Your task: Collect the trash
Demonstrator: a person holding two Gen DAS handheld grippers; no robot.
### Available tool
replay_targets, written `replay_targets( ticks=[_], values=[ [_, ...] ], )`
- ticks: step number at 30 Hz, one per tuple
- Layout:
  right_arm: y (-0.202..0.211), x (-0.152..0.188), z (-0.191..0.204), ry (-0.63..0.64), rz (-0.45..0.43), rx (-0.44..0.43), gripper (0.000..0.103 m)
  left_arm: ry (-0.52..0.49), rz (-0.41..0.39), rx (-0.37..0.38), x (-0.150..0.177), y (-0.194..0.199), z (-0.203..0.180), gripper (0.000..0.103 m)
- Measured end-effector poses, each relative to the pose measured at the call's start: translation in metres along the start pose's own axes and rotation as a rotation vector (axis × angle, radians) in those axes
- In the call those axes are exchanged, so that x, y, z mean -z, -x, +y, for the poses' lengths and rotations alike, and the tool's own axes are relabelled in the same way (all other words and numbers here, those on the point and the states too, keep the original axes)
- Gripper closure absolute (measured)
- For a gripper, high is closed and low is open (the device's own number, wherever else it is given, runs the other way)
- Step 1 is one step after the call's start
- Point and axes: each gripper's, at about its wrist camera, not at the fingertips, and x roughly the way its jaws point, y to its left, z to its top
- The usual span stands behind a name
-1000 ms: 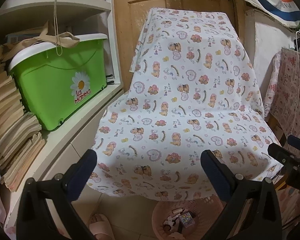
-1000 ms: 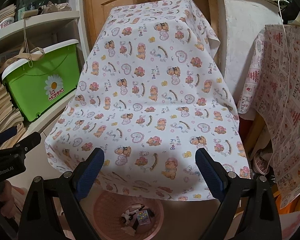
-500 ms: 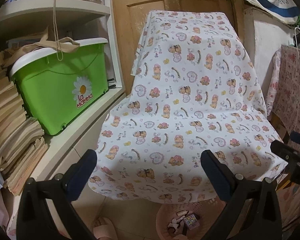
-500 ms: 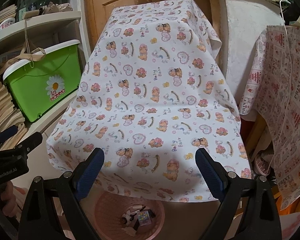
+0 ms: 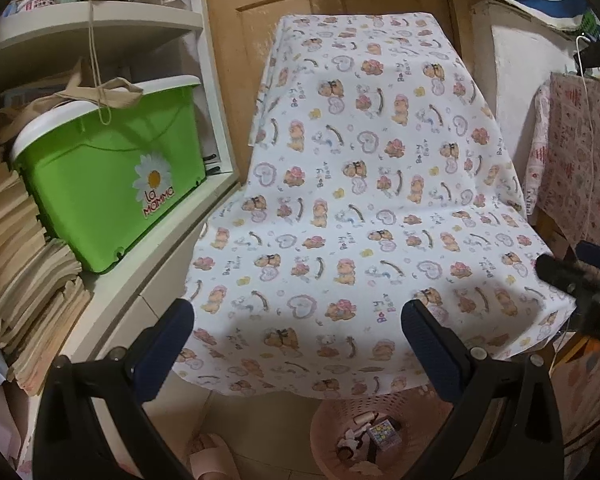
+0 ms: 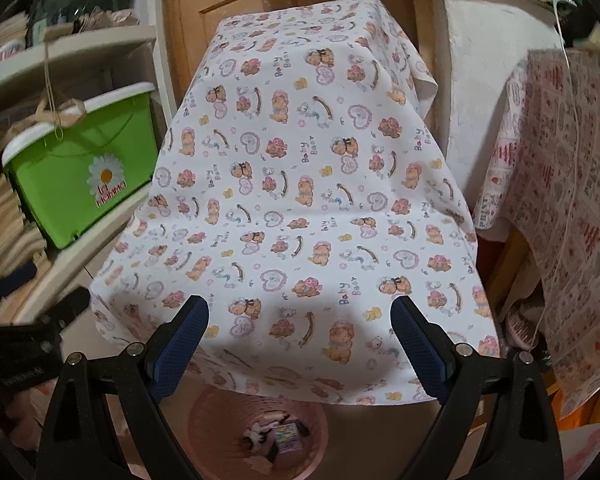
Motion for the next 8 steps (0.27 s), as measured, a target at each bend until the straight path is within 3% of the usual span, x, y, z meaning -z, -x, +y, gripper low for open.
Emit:
replay_targets(
  ticks=[8],
  values=[
    [0.0041, -0.0074, -0.0076, -0.056, -0.029, 0.004, 0.009, -0.054, -0.014, -0.018, 0.0043, 0.0026, -0.0100, 0.000]
  ],
)
